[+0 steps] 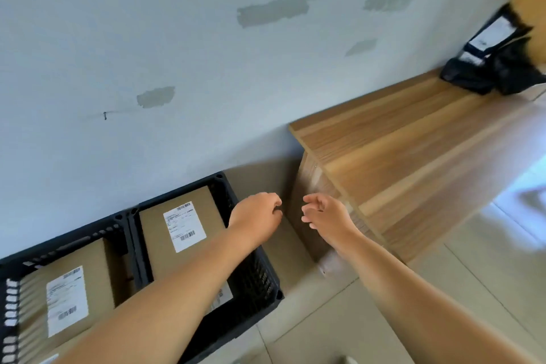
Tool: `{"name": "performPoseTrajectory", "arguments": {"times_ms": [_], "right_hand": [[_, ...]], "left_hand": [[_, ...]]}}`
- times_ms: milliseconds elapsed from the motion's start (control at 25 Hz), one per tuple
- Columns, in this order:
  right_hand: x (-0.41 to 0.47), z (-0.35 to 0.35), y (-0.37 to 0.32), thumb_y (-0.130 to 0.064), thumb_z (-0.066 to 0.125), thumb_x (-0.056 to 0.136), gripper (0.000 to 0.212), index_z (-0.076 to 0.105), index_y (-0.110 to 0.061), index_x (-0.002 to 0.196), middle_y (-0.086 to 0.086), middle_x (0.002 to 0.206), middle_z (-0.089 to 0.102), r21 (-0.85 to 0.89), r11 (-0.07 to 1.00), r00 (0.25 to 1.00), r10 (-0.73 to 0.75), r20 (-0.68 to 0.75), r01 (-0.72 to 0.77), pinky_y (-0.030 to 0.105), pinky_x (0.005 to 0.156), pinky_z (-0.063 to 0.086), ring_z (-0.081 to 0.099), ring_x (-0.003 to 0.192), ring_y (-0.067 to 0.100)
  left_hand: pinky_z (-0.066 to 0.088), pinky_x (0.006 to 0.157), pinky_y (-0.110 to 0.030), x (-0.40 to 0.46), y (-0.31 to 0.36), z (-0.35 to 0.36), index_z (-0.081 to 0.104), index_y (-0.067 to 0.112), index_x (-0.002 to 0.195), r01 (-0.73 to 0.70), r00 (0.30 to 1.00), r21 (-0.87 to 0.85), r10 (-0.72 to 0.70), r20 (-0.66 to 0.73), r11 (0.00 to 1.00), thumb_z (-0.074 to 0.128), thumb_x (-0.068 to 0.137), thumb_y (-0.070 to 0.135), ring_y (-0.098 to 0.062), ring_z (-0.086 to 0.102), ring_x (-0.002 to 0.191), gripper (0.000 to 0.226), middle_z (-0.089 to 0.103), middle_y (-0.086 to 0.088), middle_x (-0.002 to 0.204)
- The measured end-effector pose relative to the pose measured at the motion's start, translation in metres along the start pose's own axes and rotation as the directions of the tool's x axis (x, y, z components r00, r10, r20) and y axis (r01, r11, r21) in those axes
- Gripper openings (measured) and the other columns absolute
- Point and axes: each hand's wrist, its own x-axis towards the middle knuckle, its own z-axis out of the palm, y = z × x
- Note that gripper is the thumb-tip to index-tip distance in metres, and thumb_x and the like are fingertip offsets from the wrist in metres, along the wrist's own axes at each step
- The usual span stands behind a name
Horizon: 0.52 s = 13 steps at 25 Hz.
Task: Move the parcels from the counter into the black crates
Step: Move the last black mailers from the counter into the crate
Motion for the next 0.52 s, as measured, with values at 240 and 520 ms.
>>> {"name": "performPoseTrajectory", "arguments": {"times_ms": [240, 520], "right_hand": [[0.003, -0.146, 0.036, -0.002, 0.058, 0.083, 0.024, 0.065, -0.012, 0.104, 0.001, 0.097, 0.068, 0.072, 0.997, 0.985, 0.054, -0.165, -0.043, 0.032, 0.078, 0.052, 0.062, 0.085, 0.018], [-0.003, -0.357, 0.121, -0.005, 0.056, 0.085, 0.021, 0.065, -0.021, 0.095, 0.000, 0.095, 0.068, 0.098, 0.995, 0.968, 0.036, -0.246, -0.012, 0.034, 0.084, 0.053, 0.064, 0.087, 0.018]], "left_hand": [[0.048, 0.086, -0.029, 0.049, 0.131, 0.020, 0.062, 0.026, 0.117, -0.119, 0.993, -0.068, 0.119, -0.003, 0.990, 0.049, 0.094, 0.033, -0.014, 0.059, 0.105, 0.027, 0.064, 0.008, 0.115], [0.051, 0.083, -0.029, 0.097, 0.328, 0.094, 0.061, 0.025, 0.116, -0.153, 0.986, -0.193, 0.162, 0.030, 0.969, 0.049, 0.096, 0.037, -0.013, 0.061, 0.097, 0.027, 0.066, 0.005, 0.110]]}}
